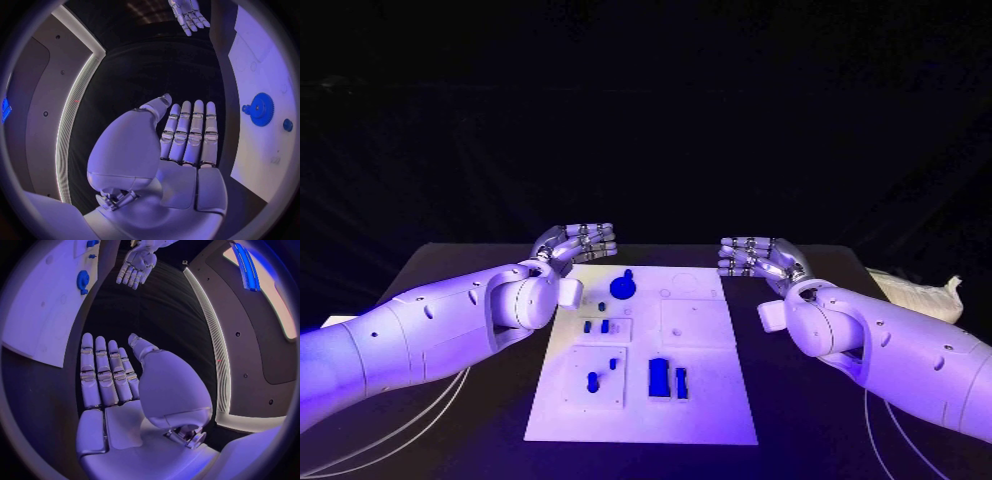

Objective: Assemble the parts on the task board

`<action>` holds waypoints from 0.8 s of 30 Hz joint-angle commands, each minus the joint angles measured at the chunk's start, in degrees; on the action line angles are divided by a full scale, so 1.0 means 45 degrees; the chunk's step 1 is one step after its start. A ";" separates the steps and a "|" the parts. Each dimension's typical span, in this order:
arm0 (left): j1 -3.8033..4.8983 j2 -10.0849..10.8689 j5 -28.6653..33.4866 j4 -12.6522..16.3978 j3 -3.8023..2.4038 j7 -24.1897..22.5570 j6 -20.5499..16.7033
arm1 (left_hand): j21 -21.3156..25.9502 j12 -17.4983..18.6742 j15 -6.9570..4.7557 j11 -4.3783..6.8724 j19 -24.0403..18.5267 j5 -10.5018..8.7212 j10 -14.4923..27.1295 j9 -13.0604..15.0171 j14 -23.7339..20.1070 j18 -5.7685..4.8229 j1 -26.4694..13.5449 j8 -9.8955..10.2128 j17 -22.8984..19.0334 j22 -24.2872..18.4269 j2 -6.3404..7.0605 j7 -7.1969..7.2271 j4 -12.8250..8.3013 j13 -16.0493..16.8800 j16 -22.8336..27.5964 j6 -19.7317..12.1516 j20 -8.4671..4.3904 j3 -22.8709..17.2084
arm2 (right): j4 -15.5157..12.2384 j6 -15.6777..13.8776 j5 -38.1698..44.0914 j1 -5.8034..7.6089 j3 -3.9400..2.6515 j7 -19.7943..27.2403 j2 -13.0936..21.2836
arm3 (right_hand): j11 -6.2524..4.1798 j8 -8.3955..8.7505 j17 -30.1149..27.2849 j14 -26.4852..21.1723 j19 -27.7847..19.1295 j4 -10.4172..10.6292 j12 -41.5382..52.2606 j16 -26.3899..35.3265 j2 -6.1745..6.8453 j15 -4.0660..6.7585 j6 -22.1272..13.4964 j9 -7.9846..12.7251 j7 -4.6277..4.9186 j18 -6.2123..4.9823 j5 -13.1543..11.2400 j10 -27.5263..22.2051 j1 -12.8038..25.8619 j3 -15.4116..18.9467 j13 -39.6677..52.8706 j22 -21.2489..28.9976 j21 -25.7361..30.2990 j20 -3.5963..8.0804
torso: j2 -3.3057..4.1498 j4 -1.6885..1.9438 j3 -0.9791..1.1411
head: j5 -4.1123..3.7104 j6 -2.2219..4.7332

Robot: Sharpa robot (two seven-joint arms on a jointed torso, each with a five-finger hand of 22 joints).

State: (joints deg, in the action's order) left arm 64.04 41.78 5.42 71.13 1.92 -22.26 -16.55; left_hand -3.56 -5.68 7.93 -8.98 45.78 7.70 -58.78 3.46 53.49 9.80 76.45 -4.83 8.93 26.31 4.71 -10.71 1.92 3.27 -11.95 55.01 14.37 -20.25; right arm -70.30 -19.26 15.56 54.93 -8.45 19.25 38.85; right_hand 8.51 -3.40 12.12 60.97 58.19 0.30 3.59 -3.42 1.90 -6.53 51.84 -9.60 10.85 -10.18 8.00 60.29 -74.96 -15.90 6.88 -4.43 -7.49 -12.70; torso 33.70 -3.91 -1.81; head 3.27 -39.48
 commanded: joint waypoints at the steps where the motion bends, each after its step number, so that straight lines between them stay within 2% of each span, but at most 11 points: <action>1: -0.0012 0.0008 -0.0026 0.0086 -0.0004 -0.0012 -0.0053 | 0.0790 0.1262 -0.0558 0.0624 -0.3222 -0.0553 0.4139 -0.0768 -0.3760 -0.0654 -0.5386 0.1073 -0.0630 -0.1852 -0.1046 0.0745 -0.0426 -0.0727 0.0841 -0.3867 -0.1008 0.1427 | -0.0113 -0.0111 -0.0010 0.0013 0.0032 -0.0008 0.0061 | -0.0595 0.0755 -0.0862 -0.4283 -0.4091 -0.0067 -0.0798 0.0759 -0.0423 0.0457 -0.3643 0.0675 -0.0760 0.0680 -0.0571 -0.4236 0.5282 0.1096 -0.0493 0.0984 0.0531 0.0888 | 0.0000 0.0037 -0.0002 | -0.0052 0.0009; 3: -0.0045 0.0033 -0.0073 0.0248 -0.0021 -0.0078 -0.0293 | 0.0790 0.1262 -0.0667 0.0756 -0.3856 -0.0662 0.4963 -0.0768 -0.4508 -0.0654 -0.6470 0.1073 -0.0758 -0.2222 -0.1046 0.0886 -0.0426 -0.0727 0.1010 -0.4626 -0.1203 0.1716 | -0.0302 -0.0351 -0.0163 0.0064 0.0114 0.0096 0.0116 | -0.0717 0.0755 -0.1041 -0.5141 -0.4917 -0.0067 -0.0798 0.0759 -0.0423 0.0547 -0.4375 0.0813 -0.0915 0.0752 -0.0687 -0.5085 0.6346 0.1331 -0.0598 0.0984 0.0640 0.1070 | -0.0060 0.0126 0.0042 | -0.0124 0.0129; 4: -0.0064 0.0048 -0.0100 0.0341 -0.0030 -0.0115 -0.0431 | 0.0790 0.1262 -0.0710 0.0805 -0.4103 -0.0700 0.5276 -0.0768 -0.4795 -0.0740 -0.6879 0.1073 -0.0807 -0.2362 -0.1046 0.0944 -0.0426 -0.0727 0.1078 -0.4924 -0.1283 0.1825 | -0.0410 -0.0489 -0.0251 0.0093 0.0161 0.0156 0.0147 | -0.0763 0.0755 -0.1105 -0.5464 -0.5226 -0.0067 -0.0798 0.0759 -0.0423 0.1452 -0.4649 0.0867 -0.0973 0.0837 -0.0729 -0.5403 0.6742 0.1422 -0.0634 0.0984 0.0680 0.1136 | -0.0094 0.0176 0.0066 | -0.0165 0.0198; 10: -0.0237 0.0177 -0.0338 0.1170 -0.0116 -0.0452 -0.1660 | 0.0790 0.1262 -0.1762 0.1035 -0.5297 -0.1710 0.6806 -0.0768 -0.6190 -0.0935 -0.8865 0.1073 -0.1038 -0.3047 -0.1046 0.1229 -0.0426 -0.0727 0.1390 -0.6359 -0.1665 0.2346 | -0.1377 -0.1719 -0.1034 0.0355 0.0580 0.0690 0.0428 | -0.0985 0.0755 -0.1416 -0.7050 -0.6738 -0.0067 -0.0798 0.0759 -0.0423 0.1452 -0.5993 0.1116 -0.1250 0.1030 -0.1779 -0.6975 0.8680 0.1831 -0.1529 0.0984 0.1665 0.1467 | -0.0377 0.0596 0.0270 | -0.0506 0.0765; 11: -0.0281 0.0211 -0.0399 0.1382 -0.0138 -0.0538 -0.1975 | 0.0790 0.1262 -0.1762 0.1064 -0.5428 -0.1710 0.6977 -0.0768 -0.6343 -0.0935 -0.9085 0.1073 -0.1064 -0.3123 -0.1046 0.1261 -0.0426 -0.0727 0.1423 -0.6520 -0.1710 0.2406 | -0.1624 -0.2034 -0.1235 0.0421 0.0688 0.0827 0.0500 | -0.1891 0.0755 -0.1452 -0.7225 -0.6905 -0.0067 -0.0798 0.0759 -0.0423 0.1452 -0.6143 0.1146 -0.1283 0.1030 -0.1779 -0.7147 0.8897 0.1879 -0.1529 0.0984 0.1665 0.1504 | -0.0423 0.0665 0.0304 | -0.0562 0.0858; 13: -0.0402 0.0302 -0.0567 0.1966 -0.0198 -0.0775 -0.2841 | 0.0790 0.1262 -0.1762 0.1995 -0.5923 -0.1710 0.7607 -0.0768 -0.6917 -0.1071 -0.9906 0.1073 -0.1985 -0.3406 -0.1046 0.1380 -0.0426 -0.0727 0.1548 -0.7114 -0.1859 0.2626 | -0.2303 -0.2897 -0.1784 0.0605 0.0982 0.1202 0.0698 | -0.1891 0.0755 -0.1577 -0.7865 -0.7515 -0.0067 -0.0798 0.0759 -0.0423 0.1452 -0.6690 0.2134 -0.1401 0.1169 -0.1779 -0.7776 0.9678 0.2049 -0.1529 0.0984 0.1665 0.1636 | -0.0506 0.0789 0.0364 | -0.0663 0.1026; 16: -0.0556 0.0418 -0.0780 0.2708 -0.0274 -0.1076 -0.3941 | 0.0790 0.1262 -0.1762 0.1995 -0.6359 -0.1710 0.8173 -0.0768 -0.7435 -0.1151 -1.0639 0.1073 -0.1985 -0.3658 -0.1046 0.1486 -0.0426 -0.0727 0.1664 -0.7640 -0.1997 0.2819 | -0.3071 -0.3874 -0.2407 0.0812 0.1315 0.1626 0.0921 | -0.1891 0.0755 -0.1692 -0.8452 -0.8074 -0.0067 -0.0798 0.0759 -0.0423 0.1452 -0.7188 0.2134 -0.1506 0.1168 -0.1779 -0.8353 1.0397 0.2199 -0.1529 0.0984 0.1665 0.1758 | -0.0556 0.0863 0.0400 | -0.0723 0.1126; 17: -0.0602 0.0452 -0.0843 0.2929 -0.0297 -0.1166 -0.4268 | 0.0790 0.1262 -0.1762 0.1995 -0.6512 -0.1710 0.8361 -0.0768 -0.7609 -0.1205 -1.0886 0.1073 -0.1985 -0.3744 -0.1046 0.2380 -0.0426 -0.0727 0.1700 -0.7820 -0.2042 0.2882 | -0.3294 -0.4157 -0.2587 0.0873 0.1412 0.1750 0.0986 | -0.1891 0.0755 -0.1734 -0.8662 -0.8273 -0.0067 -0.0798 0.0759 -0.0423 0.1452 -0.7368 0.2134 -0.2412 0.1263 -0.1779 -0.8563 1.0653 0.2249 -0.1529 0.0984 0.1665 0.1803 | -0.0560 0.0869 0.0403 | -0.0727 0.1134; 20: -0.0732 0.0550 -0.1023 0.3554 -0.0362 -0.1420 -0.5196 | 0.0790 0.1262 -0.1762 0.1995 -0.6984 -0.1710 0.8972 -0.0768 -0.8163 -0.1205 -1.1676 0.1073 -0.1985 -0.4016 -0.1046 0.2380 -0.0426 -0.0727 0.2656 -0.8392 -0.2194 0.3092 | -0.3903 -0.4933 -0.3081 0.1037 0.1676 0.2087 0.1163 | -0.1891 0.0755 -0.2693 -0.9287 -0.8866 -0.0067 -0.0798 0.0759 -0.0423 0.1452 -0.7898 0.2134 -0.2412 0.1307 -0.1779 -0.9182 1.1420 0.2418 -0.1529 0.0984 0.1665 0.2821 | -0.0560 0.0869 0.0403 | -0.0728 0.1134; 22: -0.0788 0.0592 -0.1101 0.3825 -0.0389 -0.1529 -0.5597 | 0.0790 0.1262 -0.1762 0.1995 -0.7245 -0.1710 0.9299 -0.0768 -0.8460 -0.2179 -1.2105 0.1073 -0.1985 -0.4164 -0.1046 0.2380 -0.0426 -0.0727 0.2656 -0.8699 -0.2276 0.3212 | -0.4144 -0.5239 -0.3276 0.1102 0.1781 0.2220 0.1233 | -0.1891 0.0755 -0.2693 -0.9637 -0.9195 -0.0067 -0.0798 0.0759 -0.0423 0.1452 -0.8190 0.2134 -0.2412 0.1371 -0.1779 -0.9537 1.1853 0.2510 -0.1529 0.0984 0.1665 0.2821 | -0.0560 0.0869 0.0403 | -0.0728 0.1134; 24: -0.0826 0.0621 -0.1154 0.4009 -0.0408 -0.1604 -0.5870 | 0.0790 0.1262 -0.1762 0.1995 -0.7467 -0.1710 0.9593 -0.0768 -0.8724 -0.2179 -1.2481 0.1073 -0.1985 -0.4293 -0.1046 0.2380 -0.0426 -0.0727 0.2656 -0.8970 -0.3194 0.3307 | -0.4292 -0.5427 -0.3396 0.1142 0.1845 0.2301 0.1276 | -0.1891 0.0755 -0.2693 -0.9937 -0.9468 -0.0067 -0.0798 0.0759 -0.0423 0.1452 -0.8450 0.2134 -0.2412 0.2263 -0.1779 -0.9830 1.2220 0.2562 -0.1529 0.0984 0.1665 0.2821 | -0.0560 0.0869 0.0403 | -0.0728 0.1134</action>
State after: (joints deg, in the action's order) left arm 60.38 44.53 2.28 88.59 0.18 -26.32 -36.71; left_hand -0.43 -0.38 0.43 -0.75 16.50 0.60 -21.06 0.12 19.15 3.30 27.37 -0.38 0.69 9.41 0.06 -1.49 0.04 0.11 -2.24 19.77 4.45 -7.27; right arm -89.16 -38.33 3.84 59.96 -0.18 26.13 44.50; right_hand 0.60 -0.40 2.28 21.98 21.04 0.02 0.38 -0.44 0.01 -0.22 18.67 -0.89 1.53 -4.09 0.65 21.73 -27.02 -5.88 0.24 -0.12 -0.60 -2.88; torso 31.26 -0.10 -0.04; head 0.01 -34.40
